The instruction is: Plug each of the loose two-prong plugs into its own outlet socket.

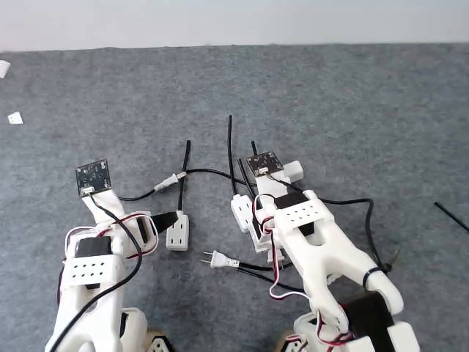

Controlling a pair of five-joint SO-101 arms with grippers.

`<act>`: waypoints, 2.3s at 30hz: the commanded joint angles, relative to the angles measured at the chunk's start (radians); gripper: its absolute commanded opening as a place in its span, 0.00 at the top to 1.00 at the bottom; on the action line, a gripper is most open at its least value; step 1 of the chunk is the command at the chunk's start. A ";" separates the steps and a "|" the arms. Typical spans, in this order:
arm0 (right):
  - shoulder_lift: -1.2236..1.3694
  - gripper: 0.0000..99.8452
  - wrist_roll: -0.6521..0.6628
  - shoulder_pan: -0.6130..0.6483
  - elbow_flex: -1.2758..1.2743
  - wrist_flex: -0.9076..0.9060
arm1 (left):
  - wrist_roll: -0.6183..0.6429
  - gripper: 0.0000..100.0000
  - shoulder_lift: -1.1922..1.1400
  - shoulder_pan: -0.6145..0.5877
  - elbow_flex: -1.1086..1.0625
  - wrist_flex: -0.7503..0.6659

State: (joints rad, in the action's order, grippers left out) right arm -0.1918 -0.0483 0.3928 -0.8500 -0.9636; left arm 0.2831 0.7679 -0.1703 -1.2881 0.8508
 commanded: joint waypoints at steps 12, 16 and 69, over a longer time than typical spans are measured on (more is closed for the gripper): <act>0.005 0.99 0.008 -0.038 0.075 -0.002 | -0.008 0.61 0.006 -0.005 0.016 -0.014; 0.002 0.99 0.008 -0.045 0.078 -0.013 | -0.008 0.61 0.006 -0.005 0.016 -0.014; -0.318 0.99 0.195 0.111 0.537 -0.607 | -0.086 0.61 -0.003 0.003 0.035 -0.012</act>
State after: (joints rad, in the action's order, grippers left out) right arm -0.4097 0.1128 0.4542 -0.3974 -1.5098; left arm 0.2171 0.7679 -0.1703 -1.2881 0.8508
